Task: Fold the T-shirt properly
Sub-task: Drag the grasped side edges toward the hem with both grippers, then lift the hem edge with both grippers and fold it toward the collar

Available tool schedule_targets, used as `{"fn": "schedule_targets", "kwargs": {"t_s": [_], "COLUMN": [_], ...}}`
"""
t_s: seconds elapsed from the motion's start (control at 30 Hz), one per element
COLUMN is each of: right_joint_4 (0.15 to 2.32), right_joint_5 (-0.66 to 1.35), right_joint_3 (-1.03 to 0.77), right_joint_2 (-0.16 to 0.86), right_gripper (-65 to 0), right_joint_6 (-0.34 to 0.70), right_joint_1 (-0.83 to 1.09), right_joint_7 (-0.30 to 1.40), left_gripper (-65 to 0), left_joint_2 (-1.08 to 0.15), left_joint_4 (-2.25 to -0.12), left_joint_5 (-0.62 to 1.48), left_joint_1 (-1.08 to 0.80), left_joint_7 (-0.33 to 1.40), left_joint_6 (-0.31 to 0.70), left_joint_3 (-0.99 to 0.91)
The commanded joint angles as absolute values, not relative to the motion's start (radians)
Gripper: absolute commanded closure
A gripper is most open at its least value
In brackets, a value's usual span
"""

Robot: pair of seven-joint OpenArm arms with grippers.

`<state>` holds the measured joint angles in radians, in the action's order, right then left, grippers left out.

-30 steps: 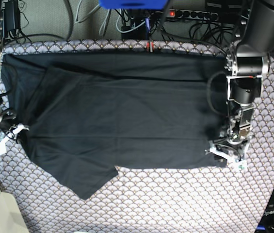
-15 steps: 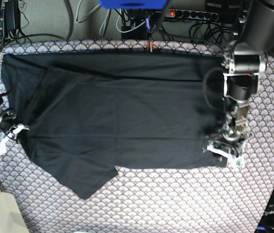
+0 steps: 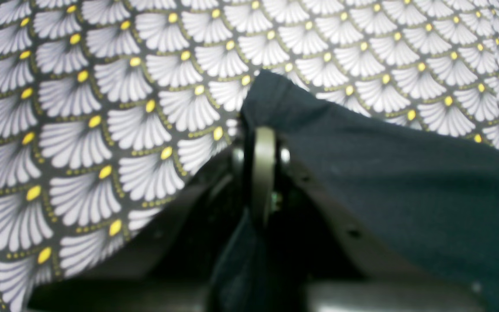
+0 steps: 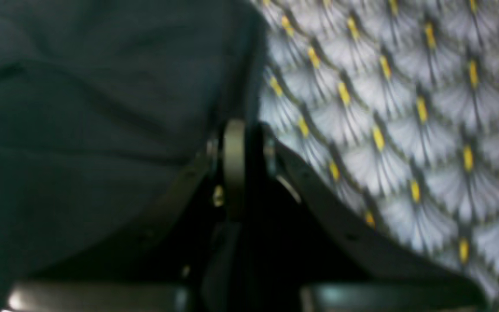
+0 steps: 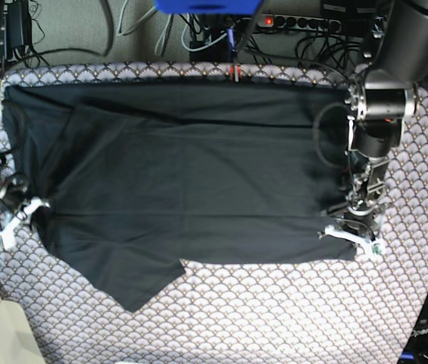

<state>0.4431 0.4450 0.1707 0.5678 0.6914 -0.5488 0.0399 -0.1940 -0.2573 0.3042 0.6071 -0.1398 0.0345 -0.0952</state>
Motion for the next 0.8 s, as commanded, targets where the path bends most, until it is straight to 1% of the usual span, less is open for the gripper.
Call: {"fn": "schedule_targets", "kwargs": {"t_s": [0.0,0.07,0.27,0.37,0.53,0.77], "right_joint_4": [0.456,0.456,0.453,0.456,0.570,0.843], "right_joint_5": [0.463,0.464,0.466,0.469,0.467,0.467], "right_joint_3": [0.165,0.165,0.162,0.160,0.077,-0.033], "right_joint_2": [0.596,0.598,0.622,0.634,0.654,0.680], "right_gripper": [-3.4,-3.4,-3.4,-3.4,-3.4,-3.4], "right_joint_6": [0.698,0.698,0.698,0.698,0.698,0.698], "right_joint_1": [-0.578,-0.578,-0.578,-0.556,-0.453,-0.214], "right_joint_7": [0.010,0.010,0.010,0.008,0.008,0.008], "left_gripper": [0.0,0.0,0.0,0.0,0.0,0.0], "left_joint_2": [-0.183,-0.182,-0.186,-0.189,-0.189,-0.205], "left_joint_4": [-0.277,-0.369,-0.762,-0.906,-1.033,-1.135], "left_joint_5": [0.306,0.306,0.306,0.306,0.305,0.303], "left_joint_1": [0.605,0.595,0.432,0.384,0.305,0.240], "left_joint_7": [0.005,0.064,0.243,0.318,0.387,0.476], "left_joint_6": [0.048,0.048,0.039,0.038,0.044,0.048], "left_joint_3": [-0.094,-0.096,-0.099,-0.101,-0.194,-0.278]}}
